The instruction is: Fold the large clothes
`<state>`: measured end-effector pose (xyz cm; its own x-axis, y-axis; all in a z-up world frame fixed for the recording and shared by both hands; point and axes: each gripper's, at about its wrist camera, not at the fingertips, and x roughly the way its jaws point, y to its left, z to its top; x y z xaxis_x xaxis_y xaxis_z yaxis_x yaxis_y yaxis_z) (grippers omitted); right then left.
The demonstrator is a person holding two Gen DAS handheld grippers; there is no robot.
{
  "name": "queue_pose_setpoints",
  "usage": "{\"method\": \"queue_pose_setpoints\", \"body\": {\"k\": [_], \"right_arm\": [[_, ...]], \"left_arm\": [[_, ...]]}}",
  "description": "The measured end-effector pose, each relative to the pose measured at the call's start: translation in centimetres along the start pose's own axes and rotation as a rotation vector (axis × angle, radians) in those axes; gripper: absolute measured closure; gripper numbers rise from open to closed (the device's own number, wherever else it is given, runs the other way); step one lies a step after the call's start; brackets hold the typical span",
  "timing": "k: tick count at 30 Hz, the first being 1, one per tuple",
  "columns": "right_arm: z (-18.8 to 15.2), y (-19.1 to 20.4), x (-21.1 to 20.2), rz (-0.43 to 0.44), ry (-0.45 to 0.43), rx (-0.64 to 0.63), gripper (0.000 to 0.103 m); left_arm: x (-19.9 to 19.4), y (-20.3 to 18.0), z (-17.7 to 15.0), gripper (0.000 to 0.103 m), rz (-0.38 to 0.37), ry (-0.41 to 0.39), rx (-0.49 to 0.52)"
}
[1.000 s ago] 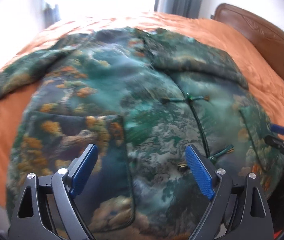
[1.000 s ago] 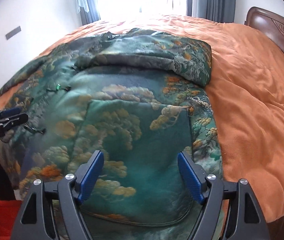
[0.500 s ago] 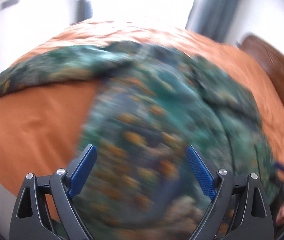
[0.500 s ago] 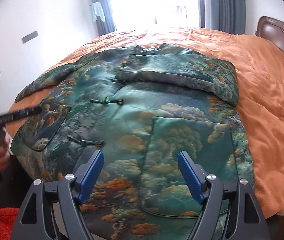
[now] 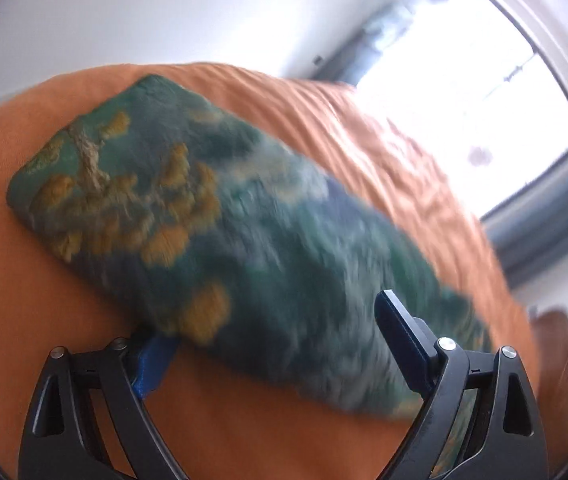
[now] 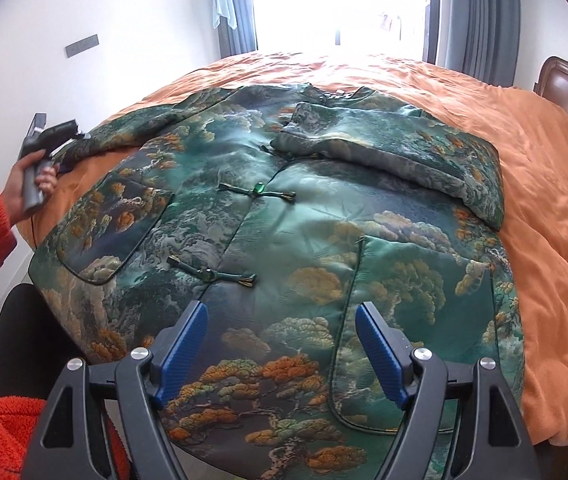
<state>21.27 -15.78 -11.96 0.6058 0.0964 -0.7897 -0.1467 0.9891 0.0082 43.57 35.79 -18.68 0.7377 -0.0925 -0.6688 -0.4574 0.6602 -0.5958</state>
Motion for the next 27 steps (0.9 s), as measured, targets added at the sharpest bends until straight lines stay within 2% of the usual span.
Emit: {"method": "queue_pose_setpoints", "body": {"k": [1, 2, 3, 5, 7, 9, 11, 15, 18, 20, 22, 23, 24, 25, 27], "right_arm": [[0.0, 0.2, 0.0, 0.003, 0.002, -0.003, 0.024], [0.0, 0.4, 0.1, 0.009, 0.001, -0.006, 0.024], [0.0, 0.6, 0.0, 0.013, -0.002, -0.008, 0.024], [-0.1, 0.8, 0.0, 0.023, -0.007, -0.010, 0.024], [-0.2, 1.0, -0.2, 0.038, -0.016, -0.010, 0.024], [-0.3, 0.9, -0.4, 0.049, -0.028, -0.008, 0.024], [-0.4, 0.7, -0.7, 0.050, -0.043, -0.001, 0.024], [-0.5, -0.2, -1.0, 0.053, -0.059, 0.028, 0.024], [-0.4, -1.1, -1.5, 0.054, -0.076, 0.063, 0.024], [-0.4, -1.5, -1.9, 0.051, -0.087, 0.079, 0.024], [-0.6, -1.9, -2.3, 0.042, -0.096, 0.084, 0.024], [-0.8, -2.1, -2.4, 0.034, -0.096, 0.085, 0.024], [-0.9, -2.4, -2.5, 0.028, -0.094, 0.089, 0.024], [-1.1, -2.7, -2.6, 0.023, -0.091, 0.096, 0.024], [-1.4, -3.5, -2.8, 0.014, -0.086, 0.108, 0.024]], "left_arm": [[0.0, 0.0, 0.2, 0.018, 0.002, -0.022, -0.022], [0.2, -0.2, 0.4, 0.046, 0.008, -0.035, -0.025], [0.5, -0.7, 0.5, 0.088, 0.046, -0.028, -0.002], [0.6, -2.3, 0.5, 0.092, 0.120, -0.026, 0.082], [-0.9, -5.8, 0.0, 0.093, 0.187, -0.092, 0.246], [-3.1, -11.0, -1.3, 0.093, 0.209, -0.169, 0.435], [-5.3, -16.1, -3.0, 0.093, 0.189, -0.237, 0.609], [-9.0, -26.0, -8.2, 0.093, 0.086, -0.335, 0.969], [-9.9, -31.3, -13.9, 0.093, -0.001, -0.362, 1.196], [-9.3, -33.7, -17.8, 0.090, -0.054, -0.328, 1.307], [-8.0, -34.8, -22.2, 0.078, -0.109, -0.254, 1.398], [-7.3, -34.9, -24.1, 0.057, -0.130, -0.214, 1.431], [-6.6, -34.8, -26.2, 0.030, -0.145, -0.176, 1.462], [-6.3, -34.2, -28.2, 0.021, -0.157, -0.143, 1.484], [-5.3, -32.8, -31.1, 0.017, -0.201, -0.031, 1.522]]}}
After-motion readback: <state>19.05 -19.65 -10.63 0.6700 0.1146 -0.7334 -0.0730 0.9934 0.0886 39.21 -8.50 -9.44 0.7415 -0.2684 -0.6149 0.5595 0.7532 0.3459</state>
